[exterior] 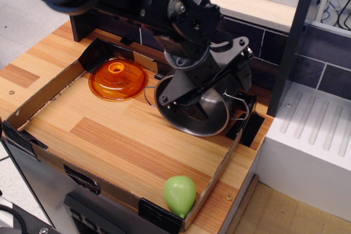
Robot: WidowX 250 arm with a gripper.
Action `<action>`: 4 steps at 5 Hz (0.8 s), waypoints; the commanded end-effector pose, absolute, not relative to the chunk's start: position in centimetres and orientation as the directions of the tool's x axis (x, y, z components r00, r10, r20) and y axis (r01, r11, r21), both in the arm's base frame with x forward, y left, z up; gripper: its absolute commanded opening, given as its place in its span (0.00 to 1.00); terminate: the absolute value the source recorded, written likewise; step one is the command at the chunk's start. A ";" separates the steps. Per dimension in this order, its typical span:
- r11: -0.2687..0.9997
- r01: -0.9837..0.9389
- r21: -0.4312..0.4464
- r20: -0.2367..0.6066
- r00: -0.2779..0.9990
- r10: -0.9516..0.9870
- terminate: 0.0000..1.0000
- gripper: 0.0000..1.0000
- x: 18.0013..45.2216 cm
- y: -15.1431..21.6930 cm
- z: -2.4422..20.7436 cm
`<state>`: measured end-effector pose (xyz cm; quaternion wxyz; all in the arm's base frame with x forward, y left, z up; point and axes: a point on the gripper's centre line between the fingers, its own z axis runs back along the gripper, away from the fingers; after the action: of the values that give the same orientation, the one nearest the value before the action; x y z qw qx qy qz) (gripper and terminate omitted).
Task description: Upright metal pot
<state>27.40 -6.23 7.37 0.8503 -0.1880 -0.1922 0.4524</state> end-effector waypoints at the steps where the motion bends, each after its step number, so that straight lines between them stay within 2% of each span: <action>1: 0.494 -0.695 -0.522 0.183 0.475 0.861 0.00 1.00 29.7 -6.7 8.0; 2: 0.519 -0.697 -0.496 0.215 0.480 0.850 0.00 0.00 29.7 -6.3 7.1; 3: 0.529 -0.702 -0.478 0.237 0.477 0.847 0.00 0.00 29.4 -5.6 6.0; 4: 0.523 -0.724 -0.450 0.233 0.471 0.851 0.00 0.00 28.9 -4.6 6.3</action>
<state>28.31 -4.64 5.34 0.8494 -0.1380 -0.2072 0.4654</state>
